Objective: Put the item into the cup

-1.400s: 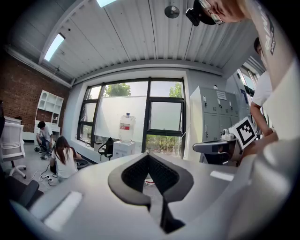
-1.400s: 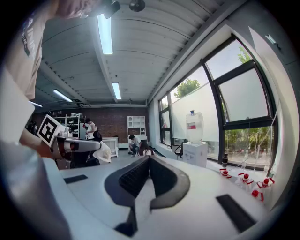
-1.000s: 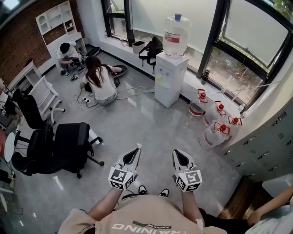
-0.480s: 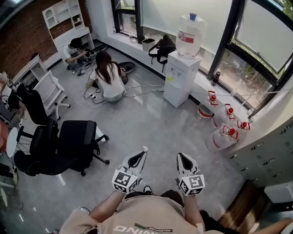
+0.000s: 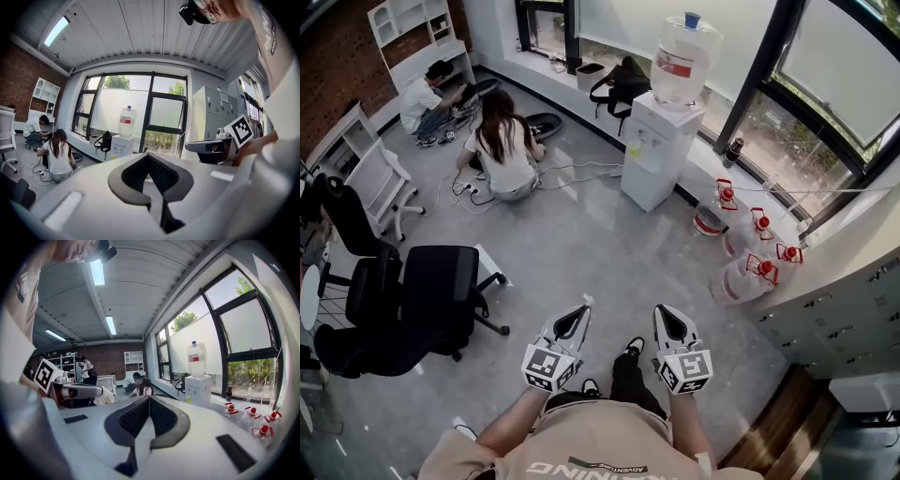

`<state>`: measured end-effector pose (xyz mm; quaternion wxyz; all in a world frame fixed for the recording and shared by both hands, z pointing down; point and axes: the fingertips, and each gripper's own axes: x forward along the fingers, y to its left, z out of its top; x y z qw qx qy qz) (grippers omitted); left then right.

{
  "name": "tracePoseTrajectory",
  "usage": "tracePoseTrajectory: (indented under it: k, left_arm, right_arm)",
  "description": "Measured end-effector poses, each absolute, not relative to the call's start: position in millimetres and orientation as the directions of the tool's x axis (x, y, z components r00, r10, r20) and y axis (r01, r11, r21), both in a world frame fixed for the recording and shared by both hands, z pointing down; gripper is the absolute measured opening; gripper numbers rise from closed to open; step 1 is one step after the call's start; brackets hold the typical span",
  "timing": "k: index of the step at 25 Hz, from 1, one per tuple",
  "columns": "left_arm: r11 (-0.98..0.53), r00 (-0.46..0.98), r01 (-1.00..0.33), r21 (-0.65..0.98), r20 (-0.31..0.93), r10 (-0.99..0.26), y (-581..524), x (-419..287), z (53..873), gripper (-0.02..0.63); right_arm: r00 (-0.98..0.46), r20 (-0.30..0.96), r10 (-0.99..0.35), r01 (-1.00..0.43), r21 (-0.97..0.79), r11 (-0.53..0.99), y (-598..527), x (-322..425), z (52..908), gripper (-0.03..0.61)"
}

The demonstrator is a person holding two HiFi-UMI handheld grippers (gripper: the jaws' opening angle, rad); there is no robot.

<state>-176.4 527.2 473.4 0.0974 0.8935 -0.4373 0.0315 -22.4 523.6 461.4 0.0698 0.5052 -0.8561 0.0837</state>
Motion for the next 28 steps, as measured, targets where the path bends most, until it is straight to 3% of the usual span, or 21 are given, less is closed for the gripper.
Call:
tracePoseTrajectory:
  k: [28]
  left_arm:
    - [-0.560,0.563,-0.825,0.076,0.190,-0.804,295,-47,462,0.009]
  right_arm:
    - [-0.604,0.189,-0.774,-0.797,-0.126,0.591,297,76,487,0.012]
